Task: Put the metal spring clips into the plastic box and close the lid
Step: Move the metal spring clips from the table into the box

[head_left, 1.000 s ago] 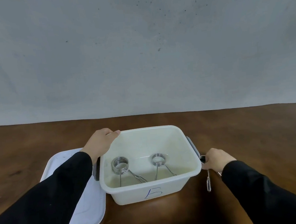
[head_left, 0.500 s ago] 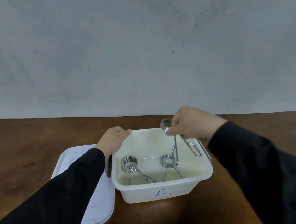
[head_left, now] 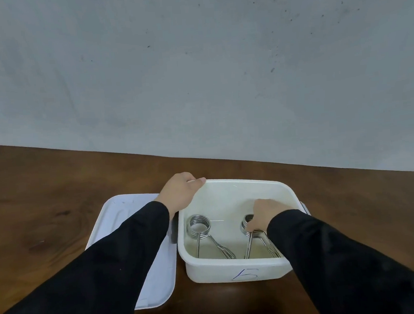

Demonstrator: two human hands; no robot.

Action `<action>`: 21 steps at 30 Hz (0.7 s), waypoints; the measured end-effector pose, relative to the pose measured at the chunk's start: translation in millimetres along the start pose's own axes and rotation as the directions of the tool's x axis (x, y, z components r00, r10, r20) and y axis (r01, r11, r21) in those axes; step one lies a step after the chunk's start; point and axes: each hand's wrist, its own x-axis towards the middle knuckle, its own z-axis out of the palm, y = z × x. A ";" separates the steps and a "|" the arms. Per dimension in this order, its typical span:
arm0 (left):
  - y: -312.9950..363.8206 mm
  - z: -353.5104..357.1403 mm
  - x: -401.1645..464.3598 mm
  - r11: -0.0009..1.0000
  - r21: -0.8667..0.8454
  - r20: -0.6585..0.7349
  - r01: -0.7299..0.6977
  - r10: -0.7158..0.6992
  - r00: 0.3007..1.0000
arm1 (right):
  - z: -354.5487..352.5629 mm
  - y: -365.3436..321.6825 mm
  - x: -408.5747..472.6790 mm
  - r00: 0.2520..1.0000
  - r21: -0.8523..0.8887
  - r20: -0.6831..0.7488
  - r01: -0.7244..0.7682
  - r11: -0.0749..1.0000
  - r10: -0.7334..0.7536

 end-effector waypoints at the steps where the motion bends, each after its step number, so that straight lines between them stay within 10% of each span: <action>1: 0.3 -0.1 0.3 1.000 -0.003 0.001 -0.001 0.001 1.000 | 1.0 -0.4 1.2 1.000 0.014 -0.001 0.001 1.000 -0.001; 21: 1.8 -1.0 1.5 0.999 0.036 0.003 0.018 -0.018 1.000 | -6.9 1.3 -4.2 0.999 0.012 -0.008 0.046 0.999 -0.046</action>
